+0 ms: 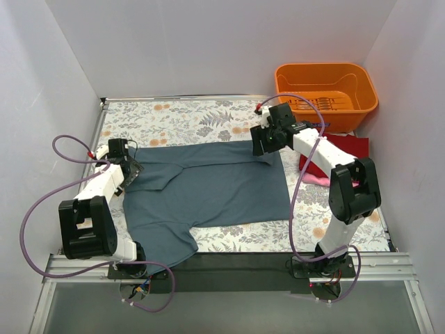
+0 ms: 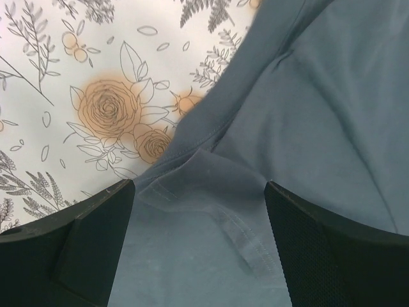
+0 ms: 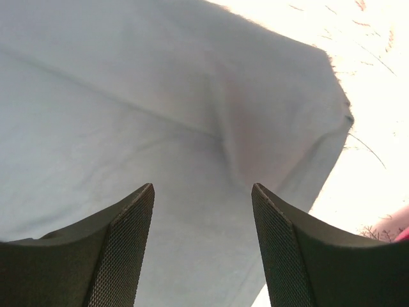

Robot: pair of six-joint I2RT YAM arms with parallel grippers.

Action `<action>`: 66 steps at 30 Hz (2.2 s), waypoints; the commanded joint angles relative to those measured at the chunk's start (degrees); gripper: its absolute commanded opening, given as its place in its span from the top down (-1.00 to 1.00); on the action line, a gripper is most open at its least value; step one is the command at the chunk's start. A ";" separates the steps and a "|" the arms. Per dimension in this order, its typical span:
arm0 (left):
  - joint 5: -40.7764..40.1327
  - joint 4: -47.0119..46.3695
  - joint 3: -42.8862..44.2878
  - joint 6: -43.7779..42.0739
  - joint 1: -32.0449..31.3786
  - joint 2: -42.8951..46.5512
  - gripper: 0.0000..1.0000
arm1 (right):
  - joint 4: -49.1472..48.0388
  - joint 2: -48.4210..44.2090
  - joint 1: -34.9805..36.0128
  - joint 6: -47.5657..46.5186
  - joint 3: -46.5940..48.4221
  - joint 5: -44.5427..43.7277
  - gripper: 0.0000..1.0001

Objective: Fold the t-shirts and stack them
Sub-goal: Fold the tshirt

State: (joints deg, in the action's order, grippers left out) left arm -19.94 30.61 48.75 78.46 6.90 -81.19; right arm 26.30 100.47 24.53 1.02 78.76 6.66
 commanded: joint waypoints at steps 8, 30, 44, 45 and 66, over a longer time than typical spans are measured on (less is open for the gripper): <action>0.26 -1.43 -0.23 0.82 -0.04 1.12 -0.54 | -13.28 2.98 -7.48 12.07 -5.54 0.73 -0.17; -0.27 -3.36 -4.02 0.12 -0.22 3.49 -0.54 | -33.95 2.81 -14.07 30.10 -20.14 14.26 0.01; -2.46 0.14 -1.83 1.61 -0.22 3.93 -0.50 | -31.06 0.43 -15.57 25.01 -18.48 12.59 0.92; -2.90 1.20 -1.56 1.87 -0.13 3.93 -0.49 | -30.01 0.61 -15.74 23.26 -17.77 12.51 0.95; 5.63 -0.90 9.77 0.29 -0.30 -6.87 -0.37 | -24.37 5.00 -18.38 14.37 -8.89 6.96 0.97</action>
State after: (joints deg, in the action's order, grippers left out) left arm -14.22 30.83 54.68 79.33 6.85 -87.57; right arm 2.07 104.88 6.85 17.67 67.05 14.68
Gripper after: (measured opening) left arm 0.685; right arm 0.021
